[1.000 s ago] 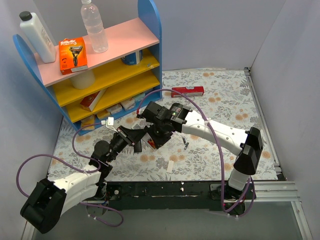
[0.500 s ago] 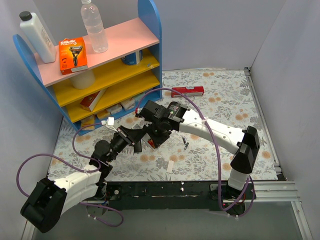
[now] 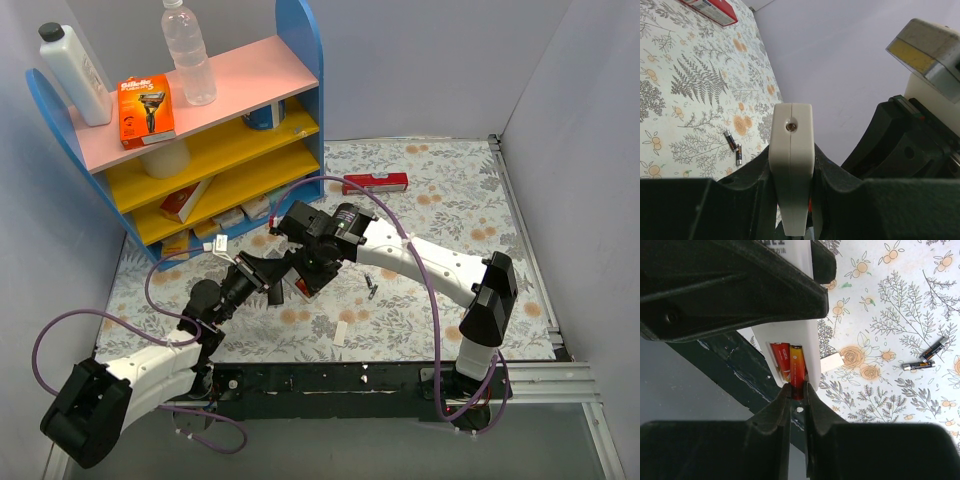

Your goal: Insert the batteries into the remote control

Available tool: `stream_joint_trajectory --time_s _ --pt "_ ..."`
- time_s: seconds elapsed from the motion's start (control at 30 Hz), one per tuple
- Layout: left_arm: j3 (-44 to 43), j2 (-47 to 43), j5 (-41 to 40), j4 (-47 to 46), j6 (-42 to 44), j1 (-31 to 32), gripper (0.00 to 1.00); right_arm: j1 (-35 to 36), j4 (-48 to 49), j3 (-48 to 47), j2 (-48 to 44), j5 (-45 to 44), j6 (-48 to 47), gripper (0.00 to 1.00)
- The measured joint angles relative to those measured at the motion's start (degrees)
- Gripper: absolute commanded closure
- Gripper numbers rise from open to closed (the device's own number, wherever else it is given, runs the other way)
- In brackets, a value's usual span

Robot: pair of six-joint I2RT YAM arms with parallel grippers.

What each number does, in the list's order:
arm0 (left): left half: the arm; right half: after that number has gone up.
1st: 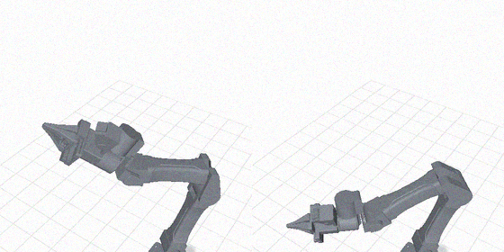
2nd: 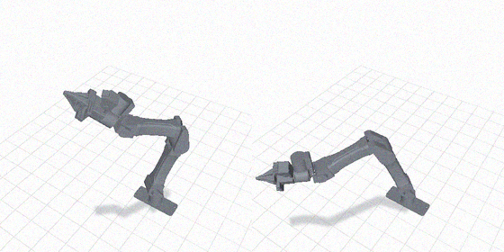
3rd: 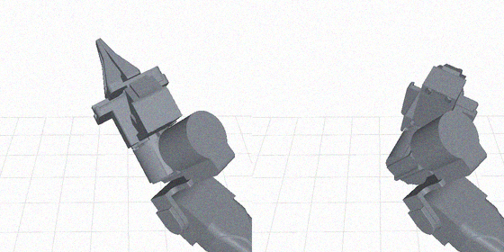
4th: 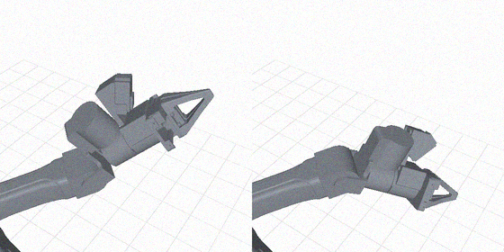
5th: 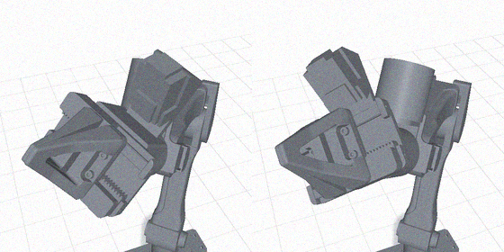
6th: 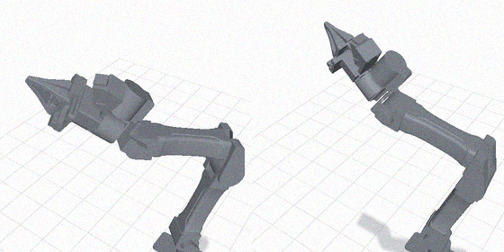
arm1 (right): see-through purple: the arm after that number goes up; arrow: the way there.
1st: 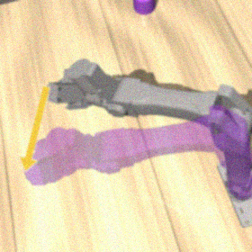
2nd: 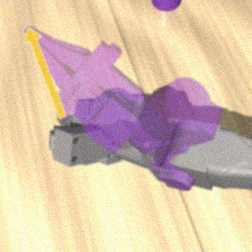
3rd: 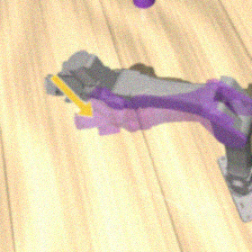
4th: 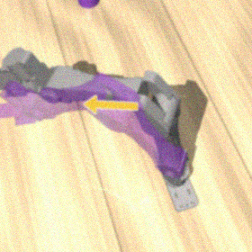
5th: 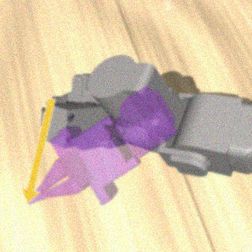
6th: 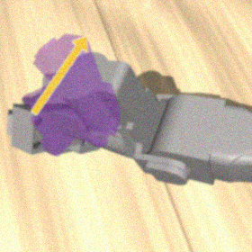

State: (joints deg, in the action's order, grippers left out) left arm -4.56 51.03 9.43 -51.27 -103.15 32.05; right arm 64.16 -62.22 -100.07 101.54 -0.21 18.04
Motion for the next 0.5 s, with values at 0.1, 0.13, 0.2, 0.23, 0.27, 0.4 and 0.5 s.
stream_joint_trajectory --time_s 0.1,0.13,0.2,0.23,0.27,0.4,0.5 --pt "0.0 -0.3 -0.5 1.0 -1.5 0.0 1.0 0.0 0.0 0.0 0.0 0.0 0.0 0.8" --pt "0.0 -0.4 -0.7 1.5 -2.0 0.0 1.0 0.0 0.0 0.0 0.0 0.0 0.0 0.79" --pt "0.0 -0.6 -1.2 2.2 -3.0 0.0 1.0 0.0 0.0 -0.1 0.1 0.0 0.0 0.78" --pt "0.0 -0.7 -1.5 2.7 -3.5 0.0 1.0 0.0 -0.2 -0.4 0.2 0.2 0.0 0.77" --pt "-0.1 -0.8 -1.6 3.1 -3.8 0.0 1.0 0.0 -0.3 -0.6 0.2 0.4 0.0 0.76" --pt "-0.2 -1.0 -2.1 4.8 -4.9 0.0 1.0 0.0 -0.8 -1.8 0.3 0.6 0.0 0.74" --pt "-0.2 -1.1 -2.3 5.4 -5.5 0.0 1.0 0.1 -0.9 -2.6 0.3 0.8 0.0 0.73"
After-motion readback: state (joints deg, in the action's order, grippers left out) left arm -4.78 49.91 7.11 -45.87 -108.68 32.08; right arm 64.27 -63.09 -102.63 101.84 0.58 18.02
